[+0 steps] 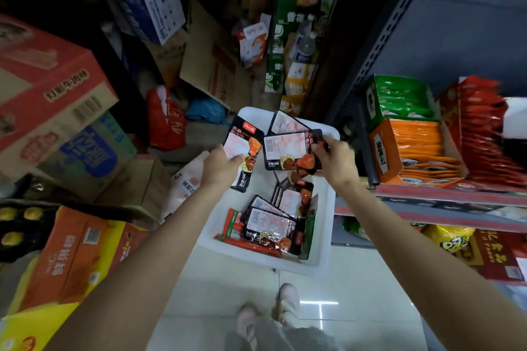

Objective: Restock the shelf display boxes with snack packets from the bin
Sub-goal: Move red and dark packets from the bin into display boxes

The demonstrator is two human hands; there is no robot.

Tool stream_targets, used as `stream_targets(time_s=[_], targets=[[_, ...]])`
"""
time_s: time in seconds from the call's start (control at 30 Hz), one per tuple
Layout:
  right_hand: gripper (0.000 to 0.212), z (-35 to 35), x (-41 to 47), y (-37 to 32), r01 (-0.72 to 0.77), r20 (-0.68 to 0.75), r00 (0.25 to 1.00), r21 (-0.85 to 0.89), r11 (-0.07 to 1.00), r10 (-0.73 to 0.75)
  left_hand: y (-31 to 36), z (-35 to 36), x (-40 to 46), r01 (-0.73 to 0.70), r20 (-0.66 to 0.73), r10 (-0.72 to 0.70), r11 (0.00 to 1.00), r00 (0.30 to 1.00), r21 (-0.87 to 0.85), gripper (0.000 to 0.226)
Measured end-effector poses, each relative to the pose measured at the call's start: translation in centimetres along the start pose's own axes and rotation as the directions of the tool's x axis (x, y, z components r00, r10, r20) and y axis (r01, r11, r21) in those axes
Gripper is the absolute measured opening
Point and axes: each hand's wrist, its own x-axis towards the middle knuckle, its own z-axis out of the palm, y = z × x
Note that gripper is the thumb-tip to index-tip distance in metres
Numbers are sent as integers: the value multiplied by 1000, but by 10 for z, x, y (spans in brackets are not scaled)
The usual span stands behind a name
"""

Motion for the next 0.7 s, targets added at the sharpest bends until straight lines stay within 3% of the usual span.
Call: stream_targets(time_s=[0.1,0.17,0.27,0.33,0.4,0.47,0.6,0.7], targets=[[20,-8,-9,-16,84,9,996,-61,995,-84,7,-3,-7,-30,-36,25,991,999,-127,41],[19,-13,-14,-21,66,5,998,-36,997,-66,6,-8,-12,-96,-112,77,980,991,-175,36],[15,-20,-18,-30,-36,-7,999,36,999,36,4,-16,-22,-280,-237,255,957,937,-75,35],[15,-24,-21,-38,-145,27,989,242,960,142,9,-18,-33,-419,-248,415,907,875,41,38],[22,-26,-25,-50,-238,93,971,453,859,220,18,-17,-43,-606,-157,618,786,770,122,39],[23,-27,-28,-59,-282,148,959,556,782,241,27,-12,-50,-730,5,740,664,673,161,43],[33,-32,-34,-66,-321,195,947,648,691,257,35,-7,-53,-767,240,737,549,632,333,66],[31,-35,-37,-65,-393,287,919,689,609,270,38,-6,-52,-729,243,725,485,644,484,70]])
